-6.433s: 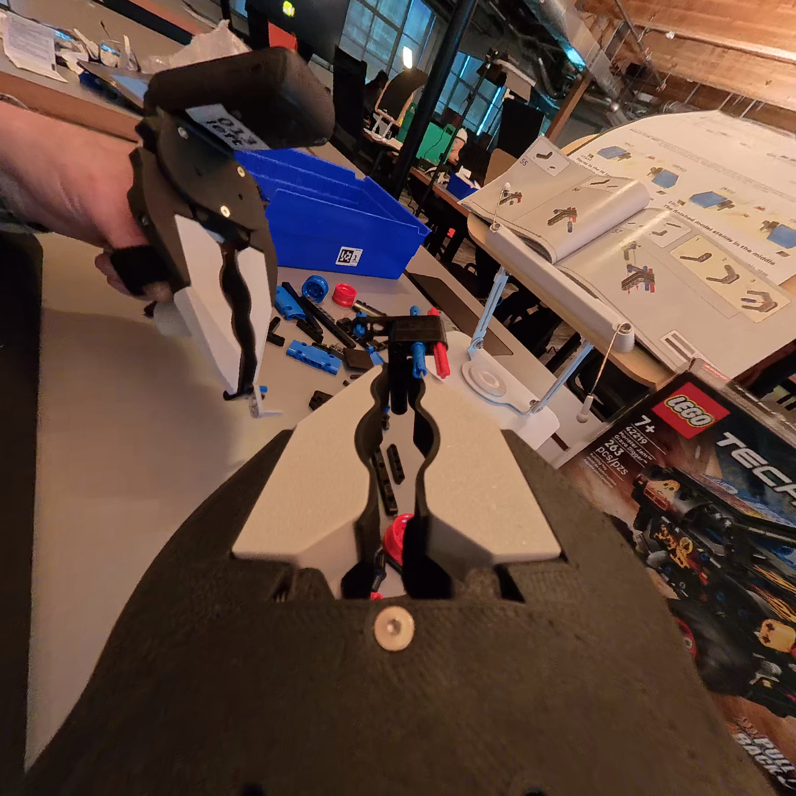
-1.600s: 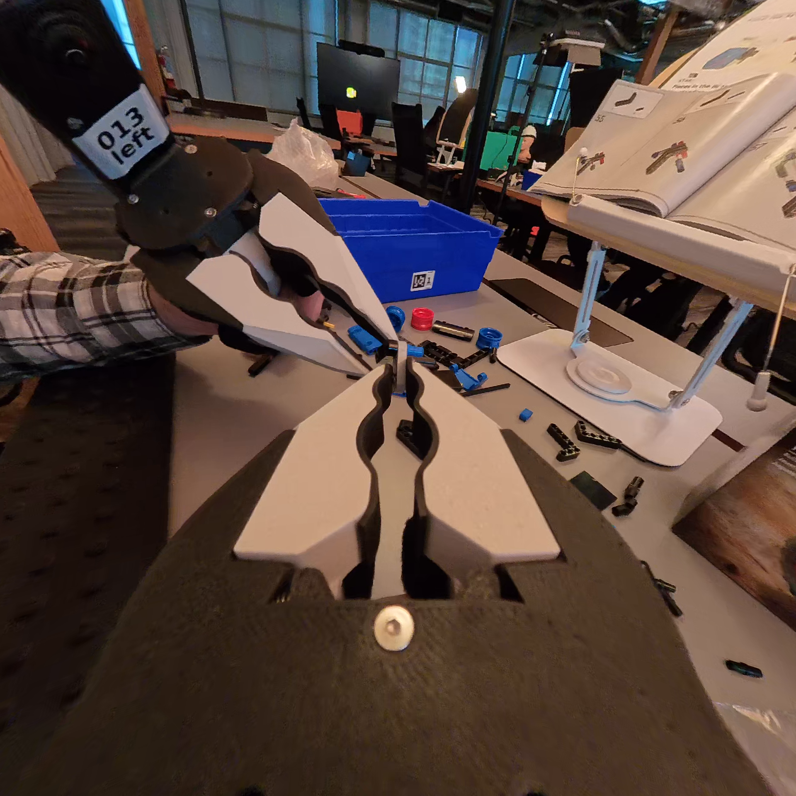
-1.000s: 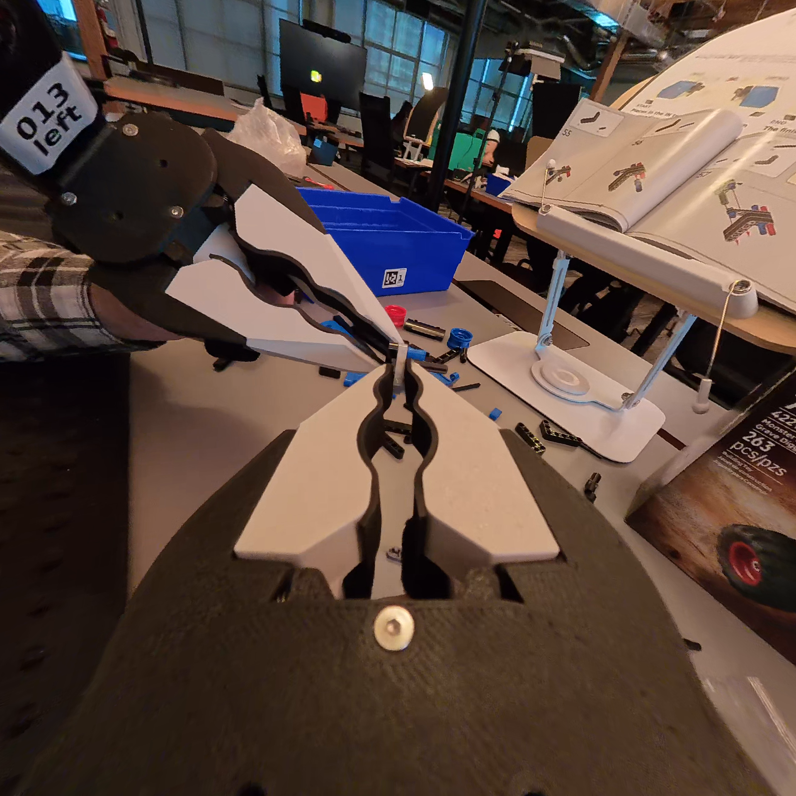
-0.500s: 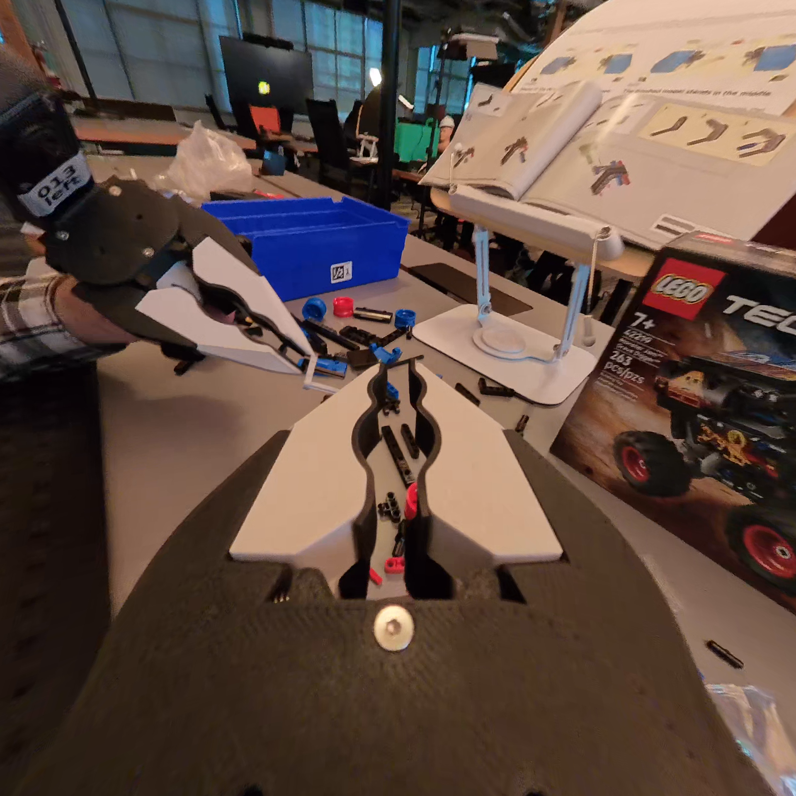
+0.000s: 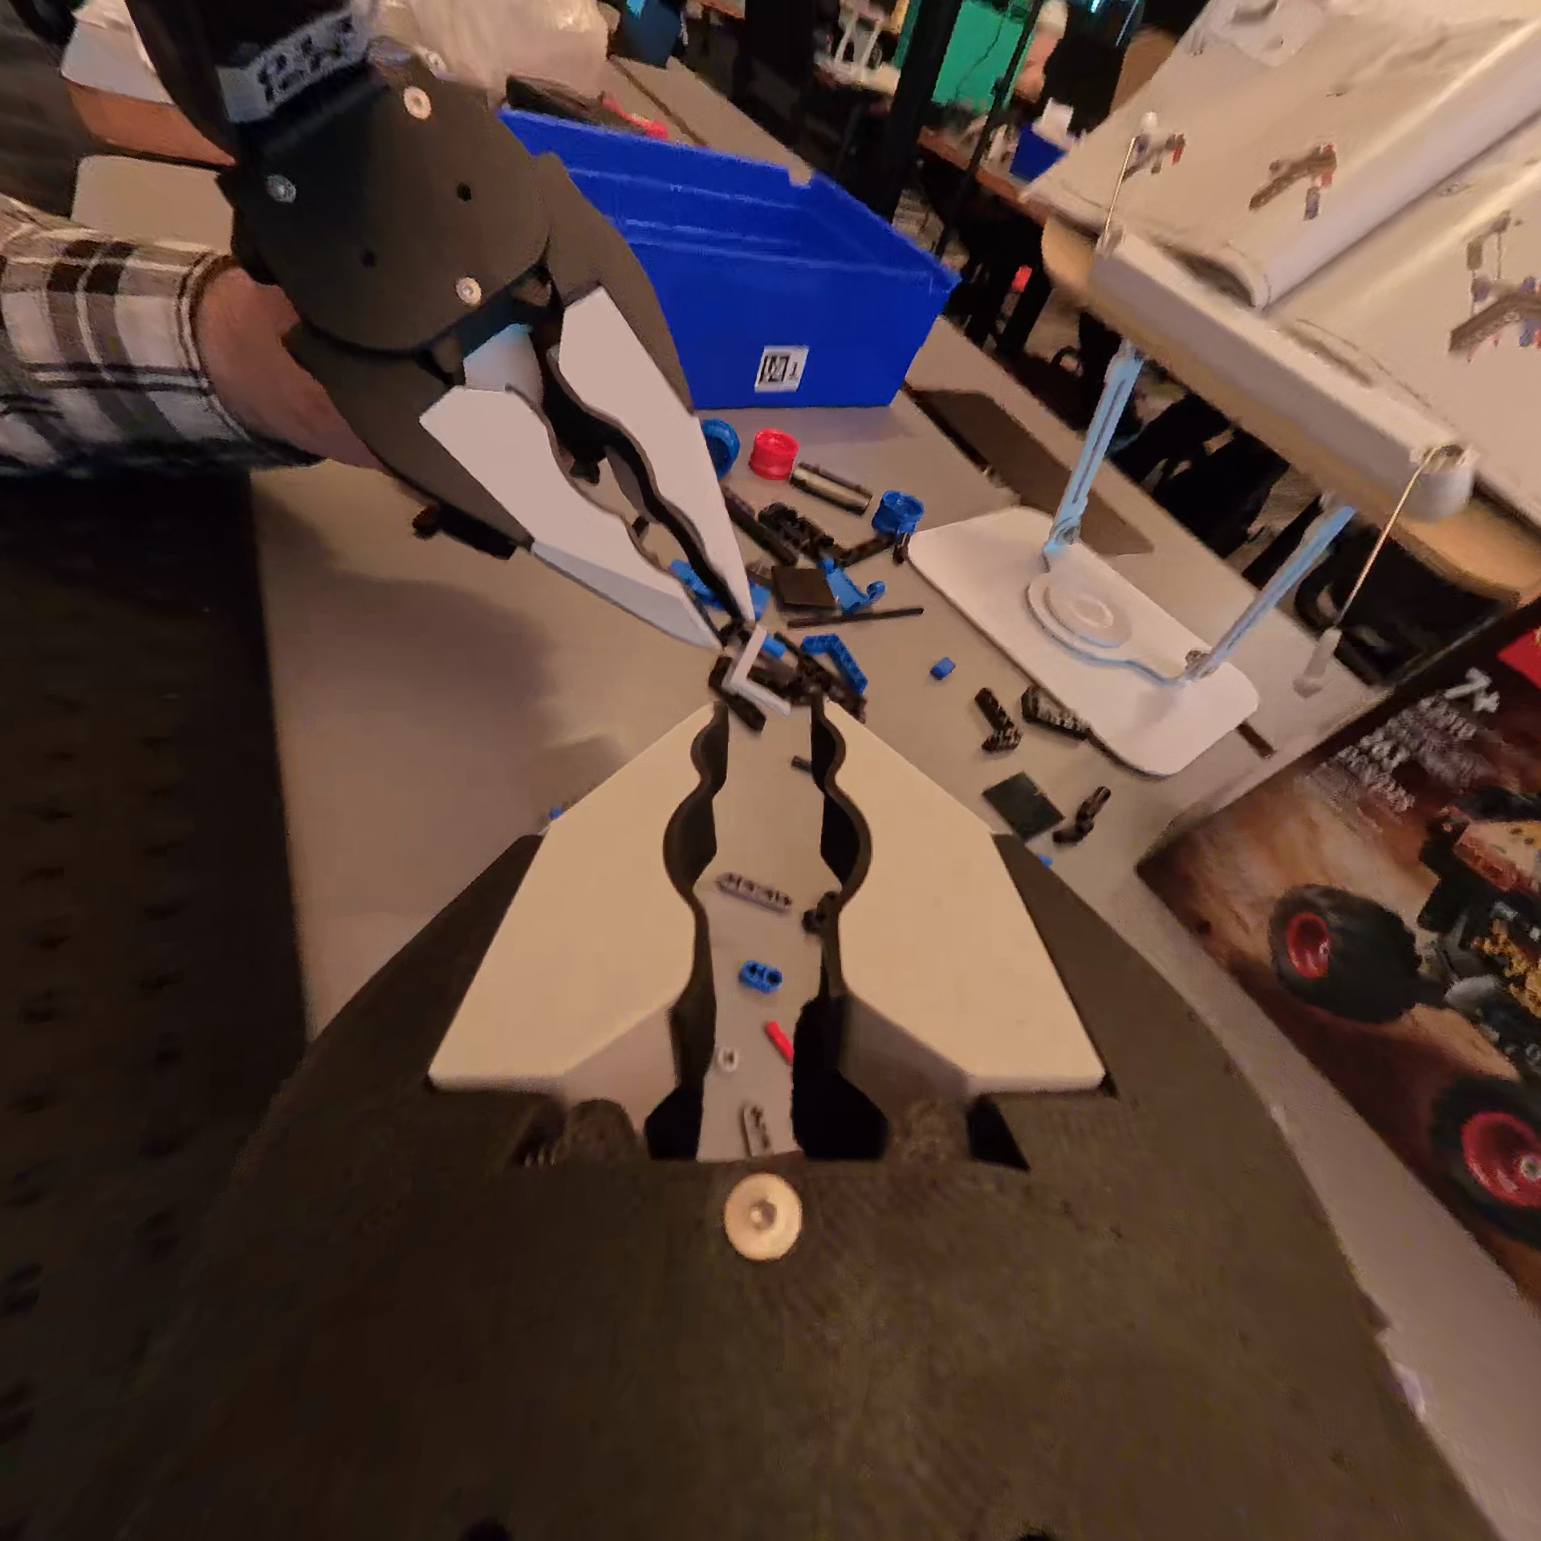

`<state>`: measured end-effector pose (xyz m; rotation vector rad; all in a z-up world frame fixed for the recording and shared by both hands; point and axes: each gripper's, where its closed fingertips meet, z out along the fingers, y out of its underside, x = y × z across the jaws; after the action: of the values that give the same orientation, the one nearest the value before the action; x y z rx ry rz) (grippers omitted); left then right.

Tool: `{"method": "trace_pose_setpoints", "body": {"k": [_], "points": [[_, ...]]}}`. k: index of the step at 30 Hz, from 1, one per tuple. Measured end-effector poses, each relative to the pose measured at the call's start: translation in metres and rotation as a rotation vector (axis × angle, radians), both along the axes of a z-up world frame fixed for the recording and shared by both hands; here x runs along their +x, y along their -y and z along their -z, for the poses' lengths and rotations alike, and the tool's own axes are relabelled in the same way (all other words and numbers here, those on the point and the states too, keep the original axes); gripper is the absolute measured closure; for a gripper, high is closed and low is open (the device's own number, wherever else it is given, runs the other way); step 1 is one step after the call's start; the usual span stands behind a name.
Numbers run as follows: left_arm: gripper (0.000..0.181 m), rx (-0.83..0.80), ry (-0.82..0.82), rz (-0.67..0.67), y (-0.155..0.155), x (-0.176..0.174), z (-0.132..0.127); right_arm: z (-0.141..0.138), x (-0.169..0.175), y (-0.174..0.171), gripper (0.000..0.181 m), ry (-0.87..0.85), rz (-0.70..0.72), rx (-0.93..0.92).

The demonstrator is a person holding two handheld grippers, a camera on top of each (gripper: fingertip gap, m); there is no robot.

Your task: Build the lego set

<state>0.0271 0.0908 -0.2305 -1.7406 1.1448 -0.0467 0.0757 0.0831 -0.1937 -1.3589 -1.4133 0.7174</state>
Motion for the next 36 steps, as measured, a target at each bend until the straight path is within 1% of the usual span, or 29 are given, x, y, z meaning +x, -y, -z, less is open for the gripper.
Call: {"method": "trace_pose_setpoints", "body": {"k": [2, 4, 8, 10, 12, 14, 18, 22, 26, 33, 36], "points": [[0.175, -0.002, 0.008, 0.007, 0.000, 0.001, -0.001, 0.009, 0.008, 0.000, 0.159, 0.047, 0.004, -0.043], [0.175, 0.008, 0.009, 0.019, 0.001, 0.005, -0.003, 0.013, 0.006, 0.003, 0.160, 0.063, 0.009, -0.023], [0.175, 0.025, 0.043, 0.054, 0.005, 0.013, -0.008, 0.009, -0.020, 0.015, 0.160, 0.092, 0.016, 0.098], [0.175, 0.057, 0.052, 0.074, 0.008, 0.016, -0.013, 0.018, -0.029, 0.007, 0.161, 0.161, 0.069, 0.143], [0.176, 0.091, 0.048, 0.082, 0.009, 0.017, -0.017, 0.027, -0.032, -0.001, 0.165, 0.209, 0.105, 0.141], [0.176, 0.133, 0.035, 0.095, 0.011, 0.015, -0.021, 0.027, -0.034, -0.001, 0.169, 0.180, 0.097, 0.081], [0.176, 0.154, 0.077, 0.125, 0.013, 0.013, -0.029, 0.012, -0.034, 0.004, 0.174, 0.022, 0.037, -0.125], [0.175, 0.172, 0.085, 0.135, 0.014, 0.014, -0.031, 0.011, -0.035, 0.004, 0.175, -0.027, 0.026, -0.193], [0.171, 0.168, 0.092, 0.105, 0.011, 0.014, -0.031, 0.009, -0.035, 0.002, 0.175, -0.008, 0.073, -0.085], [0.174, 0.226, 0.054, 0.019, 0.004, 0.011, -0.035, 0.005, -0.039, 0.000, 0.175, 0.025, 0.160, 0.101], [0.175, 0.247, 0.062, 0.006, 0.003, 0.010, -0.039, 0.002, -0.041, -0.001, 0.174, -0.025, 0.163, 0.055]]}}
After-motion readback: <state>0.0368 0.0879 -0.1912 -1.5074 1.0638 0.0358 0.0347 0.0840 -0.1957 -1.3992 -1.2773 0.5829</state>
